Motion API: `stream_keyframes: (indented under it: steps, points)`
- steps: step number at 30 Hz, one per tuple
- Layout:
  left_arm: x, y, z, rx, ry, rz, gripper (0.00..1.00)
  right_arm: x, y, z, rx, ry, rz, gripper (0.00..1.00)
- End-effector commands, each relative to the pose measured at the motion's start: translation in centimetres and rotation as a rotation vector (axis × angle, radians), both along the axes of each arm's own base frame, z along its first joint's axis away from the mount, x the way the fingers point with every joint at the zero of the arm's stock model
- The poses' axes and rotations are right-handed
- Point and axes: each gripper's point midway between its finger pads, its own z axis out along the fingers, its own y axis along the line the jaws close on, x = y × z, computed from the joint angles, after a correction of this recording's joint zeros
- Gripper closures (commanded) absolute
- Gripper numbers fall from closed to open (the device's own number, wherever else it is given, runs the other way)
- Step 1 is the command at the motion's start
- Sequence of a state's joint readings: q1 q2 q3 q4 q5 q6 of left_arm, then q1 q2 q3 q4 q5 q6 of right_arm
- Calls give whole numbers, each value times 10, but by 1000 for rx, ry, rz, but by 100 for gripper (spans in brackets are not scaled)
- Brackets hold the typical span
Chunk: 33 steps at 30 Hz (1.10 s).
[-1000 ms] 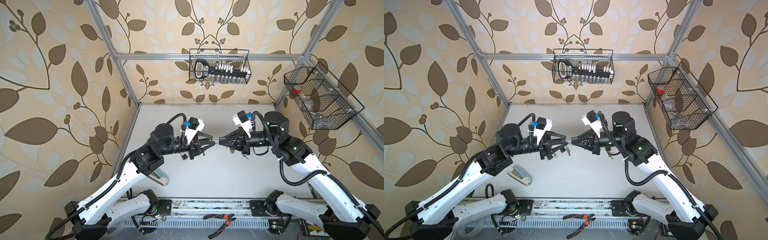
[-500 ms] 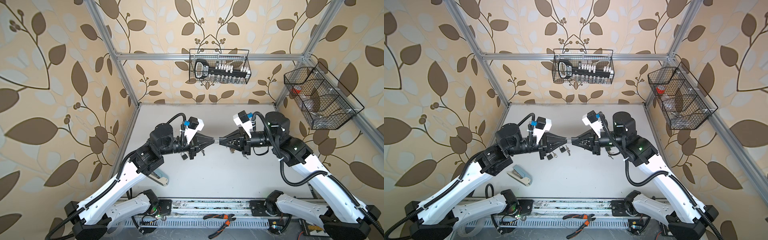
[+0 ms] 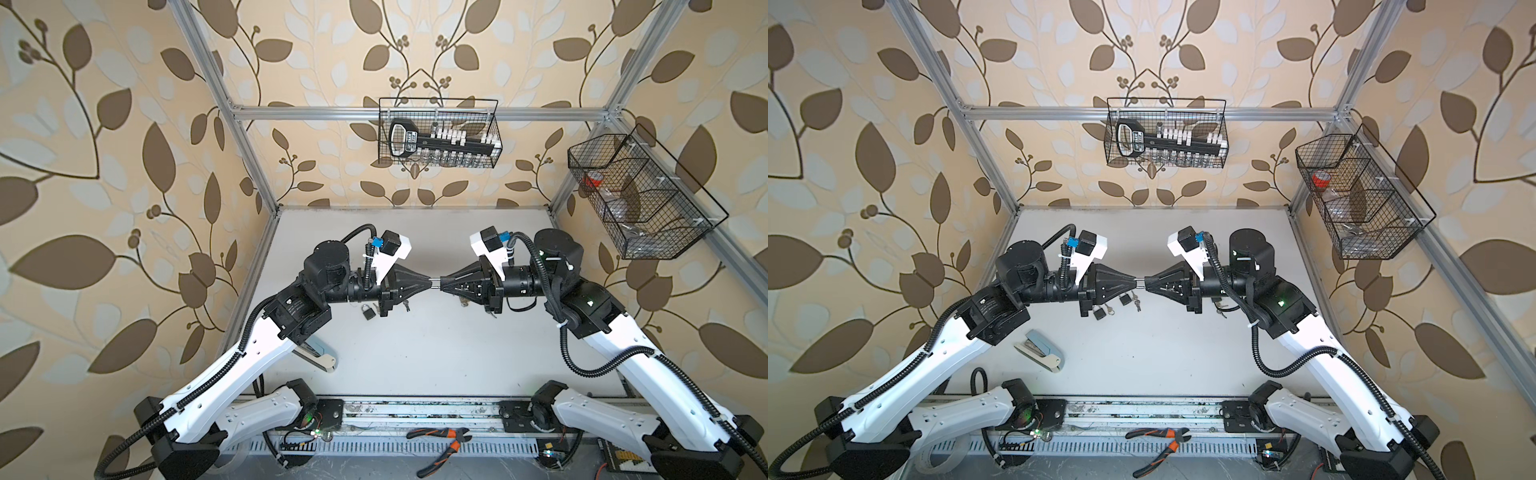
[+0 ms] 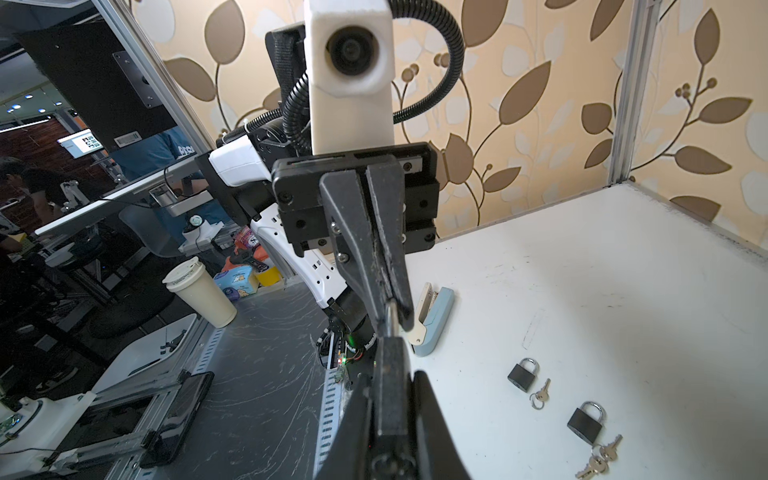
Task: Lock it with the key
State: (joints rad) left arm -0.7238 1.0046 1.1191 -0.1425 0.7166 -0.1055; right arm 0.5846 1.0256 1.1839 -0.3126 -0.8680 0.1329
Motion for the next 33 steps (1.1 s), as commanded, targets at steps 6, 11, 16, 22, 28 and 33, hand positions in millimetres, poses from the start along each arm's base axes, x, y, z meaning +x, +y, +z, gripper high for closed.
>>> stream_keyframes:
  steps: [6, 11, 16, 22, 28, 33]
  points:
    - [-17, -18, 17, -69, -32, -135, 100, -2, 28, 1, 33, -65, 34, 100]
    - [-15, -8, 21, -73, -64, -65, 100, -2, 18, 8, 48, -108, -2, 100]
    - [-18, 0, 26, -72, -102, -36, 80, -1, 8, 12, 61, -106, -16, 100]
    - [-18, 8, 31, -81, -129, 7, 51, -11, 5, 14, 73, -114, 14, 100]
    - [-18, 17, 35, -94, -150, 50, 53, -17, 1, 15, 80, -123, 21, 100]
    - [-21, 11, 32, -88, -130, 8, 54, -23, 0, 20, 98, -133, 46, 100]
